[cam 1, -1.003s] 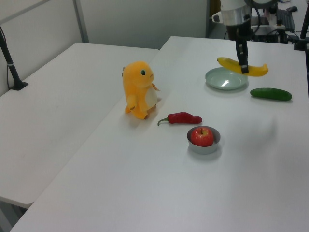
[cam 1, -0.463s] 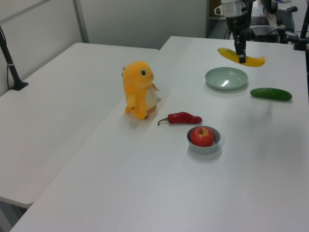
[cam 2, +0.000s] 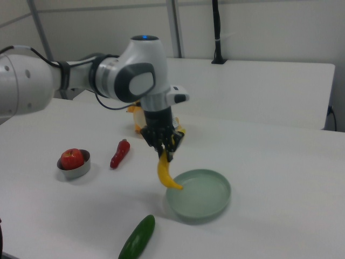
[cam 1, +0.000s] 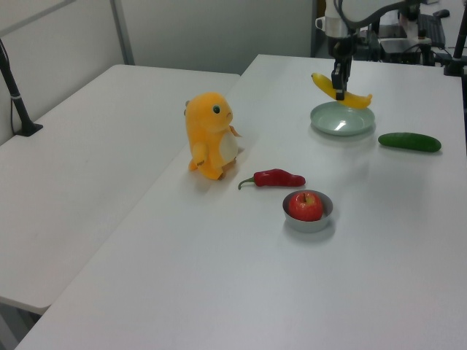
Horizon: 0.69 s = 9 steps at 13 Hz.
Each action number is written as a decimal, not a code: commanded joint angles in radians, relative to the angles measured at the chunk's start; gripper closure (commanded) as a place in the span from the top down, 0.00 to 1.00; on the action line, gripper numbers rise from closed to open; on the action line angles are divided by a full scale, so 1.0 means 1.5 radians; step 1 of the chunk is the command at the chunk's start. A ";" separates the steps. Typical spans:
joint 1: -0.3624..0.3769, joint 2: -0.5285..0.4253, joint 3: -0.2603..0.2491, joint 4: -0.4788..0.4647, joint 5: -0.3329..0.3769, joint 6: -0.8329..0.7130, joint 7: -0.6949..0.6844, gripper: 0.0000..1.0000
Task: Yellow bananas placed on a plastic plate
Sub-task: 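Lower the banana onto the plate and open the gripper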
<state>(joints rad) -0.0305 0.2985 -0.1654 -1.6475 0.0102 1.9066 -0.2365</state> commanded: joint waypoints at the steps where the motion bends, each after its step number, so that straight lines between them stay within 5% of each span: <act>1: -0.025 0.049 -0.001 0.016 0.016 0.045 -0.017 0.00; 7: -0.030 0.079 0.000 -0.006 0.012 0.084 -0.031 0.04; 9: -0.033 0.086 -0.001 -0.006 0.014 0.085 -0.031 0.31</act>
<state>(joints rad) -0.0768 0.4201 -0.1639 -1.6495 0.0102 2.0098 -0.2546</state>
